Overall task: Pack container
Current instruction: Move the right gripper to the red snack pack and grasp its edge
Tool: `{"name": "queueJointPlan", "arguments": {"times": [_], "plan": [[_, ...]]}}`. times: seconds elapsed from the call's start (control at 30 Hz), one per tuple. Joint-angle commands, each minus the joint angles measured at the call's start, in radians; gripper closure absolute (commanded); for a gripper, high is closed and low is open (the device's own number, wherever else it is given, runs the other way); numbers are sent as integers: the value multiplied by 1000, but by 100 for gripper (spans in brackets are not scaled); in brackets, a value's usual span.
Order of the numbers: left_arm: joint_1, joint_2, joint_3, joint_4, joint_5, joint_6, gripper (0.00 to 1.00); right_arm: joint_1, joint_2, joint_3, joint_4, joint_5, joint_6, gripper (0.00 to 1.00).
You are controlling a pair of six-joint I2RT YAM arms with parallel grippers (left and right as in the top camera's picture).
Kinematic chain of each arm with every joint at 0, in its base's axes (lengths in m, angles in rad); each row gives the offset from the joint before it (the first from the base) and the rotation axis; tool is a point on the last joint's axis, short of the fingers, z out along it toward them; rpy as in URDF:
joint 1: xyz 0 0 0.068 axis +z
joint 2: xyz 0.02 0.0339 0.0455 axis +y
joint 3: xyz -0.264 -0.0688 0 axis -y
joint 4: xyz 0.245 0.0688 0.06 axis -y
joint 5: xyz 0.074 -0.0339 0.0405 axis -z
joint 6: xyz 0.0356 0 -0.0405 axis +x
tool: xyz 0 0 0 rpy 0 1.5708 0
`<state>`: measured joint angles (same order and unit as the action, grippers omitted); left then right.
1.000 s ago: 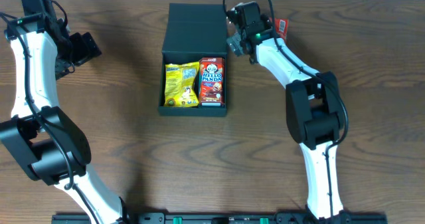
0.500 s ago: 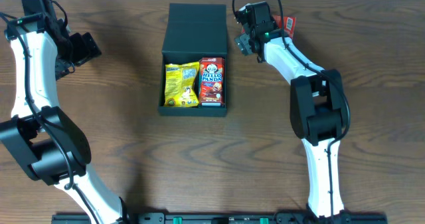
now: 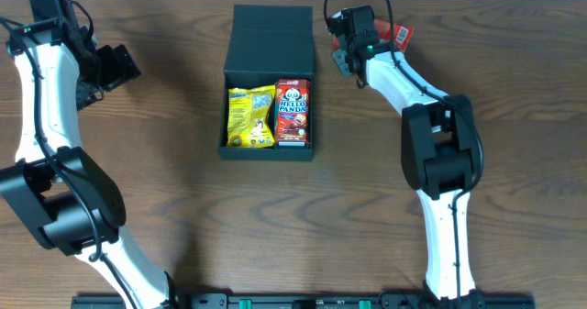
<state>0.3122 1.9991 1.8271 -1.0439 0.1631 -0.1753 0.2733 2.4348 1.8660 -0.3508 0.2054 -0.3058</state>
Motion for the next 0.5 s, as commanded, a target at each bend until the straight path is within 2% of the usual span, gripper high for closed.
{"name": "queueJointPlan", "arguments": {"times": [0.0, 0.3, 0.47], "plan": [[2, -19, 14, -8, 18, 14, 5, -6, 21, 2, -3, -3, 39, 98], [2, -19, 14, -19, 18, 14, 5, 9, -86, 44, 4, -16, 108, 99], [2, -19, 14, -19, 18, 14, 5, -16, -188, 50, 99, -108, 190, 99]]}}
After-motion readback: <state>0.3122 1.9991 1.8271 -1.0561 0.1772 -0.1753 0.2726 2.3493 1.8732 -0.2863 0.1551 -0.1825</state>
